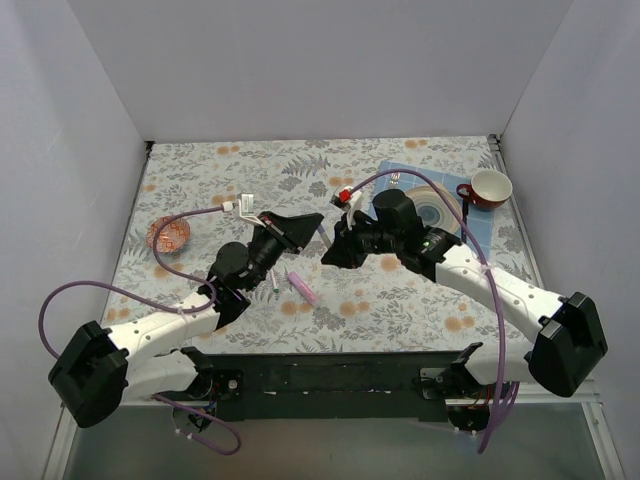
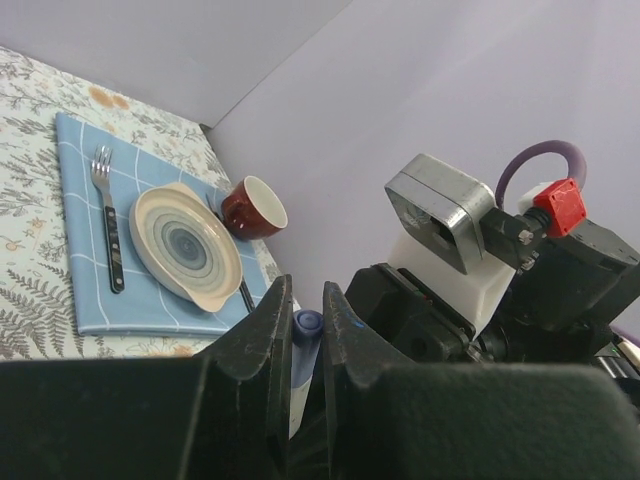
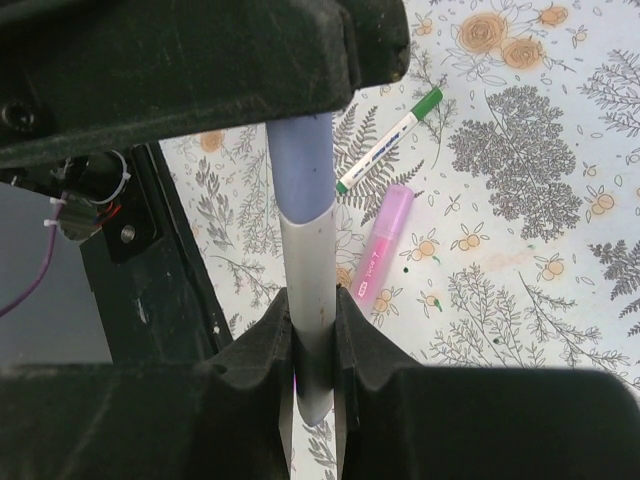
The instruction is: Insert the pens into the pen caps
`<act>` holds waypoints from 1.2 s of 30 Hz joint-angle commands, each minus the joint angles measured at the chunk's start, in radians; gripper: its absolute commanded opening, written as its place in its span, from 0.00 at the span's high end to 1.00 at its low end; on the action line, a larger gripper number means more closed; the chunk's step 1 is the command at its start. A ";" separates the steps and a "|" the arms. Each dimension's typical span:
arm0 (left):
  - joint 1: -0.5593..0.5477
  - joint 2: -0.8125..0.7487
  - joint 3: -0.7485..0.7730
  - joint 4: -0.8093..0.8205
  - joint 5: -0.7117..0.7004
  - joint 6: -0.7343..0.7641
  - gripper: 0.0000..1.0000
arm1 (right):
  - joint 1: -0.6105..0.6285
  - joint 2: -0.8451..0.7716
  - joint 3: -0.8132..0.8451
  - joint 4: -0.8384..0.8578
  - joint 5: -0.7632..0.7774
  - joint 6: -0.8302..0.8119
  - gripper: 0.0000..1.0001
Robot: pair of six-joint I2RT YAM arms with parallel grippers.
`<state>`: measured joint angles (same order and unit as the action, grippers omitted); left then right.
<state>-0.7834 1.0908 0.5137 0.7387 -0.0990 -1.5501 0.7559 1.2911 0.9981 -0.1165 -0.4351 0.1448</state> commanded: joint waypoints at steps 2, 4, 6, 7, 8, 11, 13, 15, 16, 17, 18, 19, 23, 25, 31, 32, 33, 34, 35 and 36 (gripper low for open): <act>-0.155 0.037 -0.079 -0.187 0.413 0.007 1.00 | -0.096 0.011 0.204 0.462 0.157 0.022 0.99; -0.157 0.049 -0.087 -0.142 0.432 -0.028 1.00 | -0.128 0.017 0.201 0.495 0.144 0.048 0.99; -0.162 0.080 -0.081 -0.145 0.453 -0.042 1.00 | -0.150 0.020 0.191 0.538 0.131 0.062 0.99; -0.165 0.087 -0.086 -0.133 0.456 -0.059 1.00 | -0.161 0.023 0.195 0.551 0.130 0.059 0.99; -0.166 0.096 -0.096 -0.119 0.455 -0.082 1.00 | -0.167 0.025 0.192 0.567 0.125 0.058 0.99; -0.166 0.109 -0.115 -0.094 0.444 -0.131 1.00 | -0.188 0.019 0.183 0.616 0.101 0.052 0.99; -0.166 0.124 -0.122 -0.055 0.446 -0.154 1.00 | -0.202 0.007 0.182 0.633 0.084 0.045 0.99; -0.172 0.144 -0.086 -0.081 0.449 -0.159 1.00 | -0.210 0.005 0.191 0.644 0.067 0.038 0.99; -0.177 0.152 -0.069 -0.099 0.446 -0.154 1.00 | -0.213 0.011 0.206 0.634 0.059 0.038 0.99; -0.185 0.161 -0.060 -0.099 0.447 -0.142 1.00 | -0.214 0.013 0.211 0.647 0.056 0.044 0.99; -0.194 0.165 -0.066 -0.064 0.444 -0.156 1.00 | -0.214 0.017 0.212 0.649 0.058 0.052 0.99; -0.198 0.178 -0.081 -0.020 0.443 -0.180 1.00 | -0.220 0.022 0.221 0.641 0.058 0.058 0.99; -0.247 0.221 -0.121 0.103 0.409 -0.202 1.00 | -0.262 0.043 0.186 0.745 0.021 0.189 0.99; -0.255 0.215 -0.135 0.108 0.398 -0.189 1.00 | -0.288 0.048 0.163 0.796 0.009 0.223 0.99; -0.255 0.208 -0.129 0.059 0.412 -0.192 1.00 | -0.351 0.056 0.174 0.886 -0.066 0.303 0.99; -0.254 0.231 -0.129 0.073 0.420 -0.197 1.00 | -0.355 0.060 0.181 0.885 -0.068 0.308 0.99; -0.255 0.244 -0.126 0.115 0.448 -0.199 1.00 | -0.357 0.066 0.194 0.879 -0.083 0.305 0.99; -0.255 0.248 -0.119 0.117 0.453 -0.221 1.00 | -0.359 0.074 0.217 0.876 -0.094 0.294 0.99; -0.255 0.248 -0.103 0.117 0.456 -0.214 1.00 | -0.359 0.103 0.232 0.841 -0.108 0.285 0.99; -0.255 0.256 -0.080 0.066 0.470 -0.222 1.00 | -0.359 0.117 0.243 0.828 -0.155 0.276 0.99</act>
<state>-0.8410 1.2728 0.5030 1.1385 -0.2440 -1.7184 0.5327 1.3647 1.0180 0.1249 -0.9394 0.3111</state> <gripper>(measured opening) 0.103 0.209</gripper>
